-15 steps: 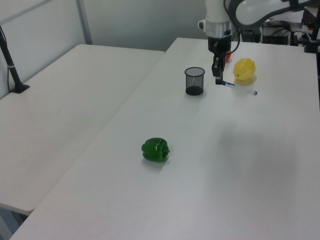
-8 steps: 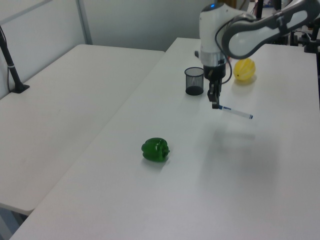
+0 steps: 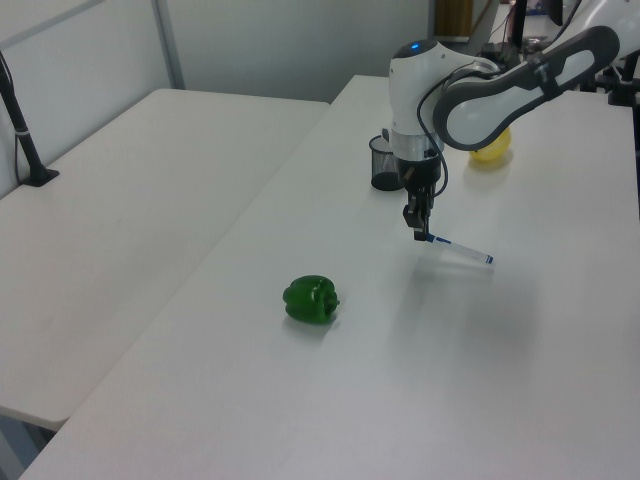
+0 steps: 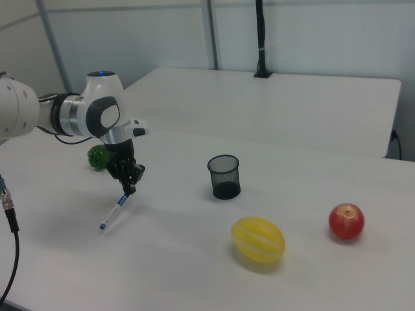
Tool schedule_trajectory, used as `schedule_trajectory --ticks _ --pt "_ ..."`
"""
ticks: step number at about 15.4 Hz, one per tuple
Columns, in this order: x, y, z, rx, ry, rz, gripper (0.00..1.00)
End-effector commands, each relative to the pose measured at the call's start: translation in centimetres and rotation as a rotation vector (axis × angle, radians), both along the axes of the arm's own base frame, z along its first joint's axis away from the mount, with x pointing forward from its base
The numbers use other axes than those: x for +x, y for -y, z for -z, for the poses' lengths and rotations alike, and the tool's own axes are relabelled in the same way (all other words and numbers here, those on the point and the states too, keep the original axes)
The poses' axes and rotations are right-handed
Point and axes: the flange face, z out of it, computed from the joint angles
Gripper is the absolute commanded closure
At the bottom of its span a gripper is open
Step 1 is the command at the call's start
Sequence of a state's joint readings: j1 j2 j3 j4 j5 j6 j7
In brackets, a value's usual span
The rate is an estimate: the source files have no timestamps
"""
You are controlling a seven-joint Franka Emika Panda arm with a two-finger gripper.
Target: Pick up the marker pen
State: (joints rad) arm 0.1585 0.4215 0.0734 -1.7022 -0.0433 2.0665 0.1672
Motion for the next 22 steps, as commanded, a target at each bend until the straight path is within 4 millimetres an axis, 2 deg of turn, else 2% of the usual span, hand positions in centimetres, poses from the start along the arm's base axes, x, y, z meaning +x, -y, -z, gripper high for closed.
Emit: schedule_trajectory --ticks 1,2,3,4,8,11,13,17,20,22 --pt "0.1 -0.2 -0.4 0.001 0.021 0.016 0.71" --pt "0.1 -0.2 -0.4 0.000 0.021 0.011 0.51" --pt "0.1 -0.2 -0.4 -0.004 0.022 0.012 0.20" --pt "0.1 -0.1 -0.4 -0.005 0.021 0.013 0.00" --pt "0.2 -0.1 -0.4 -0.017 0.025 0.003 0.00" --pt "0.5 0.0 -2.3 -0.013 0.048 0.005 0.00" --pt "0.0 0.1 -5.3 -0.012 0.073 -0.003 0.00" --pt "-2.6 2.4 -12.7 -0.029 0.044 -0.088 0.00" --pt "-5.1 5.5 -19.1 -0.034 0.055 -0.099 0.00" --pt "-7.2 7.4 -22.2 -0.036 0.041 -0.116 0.00"
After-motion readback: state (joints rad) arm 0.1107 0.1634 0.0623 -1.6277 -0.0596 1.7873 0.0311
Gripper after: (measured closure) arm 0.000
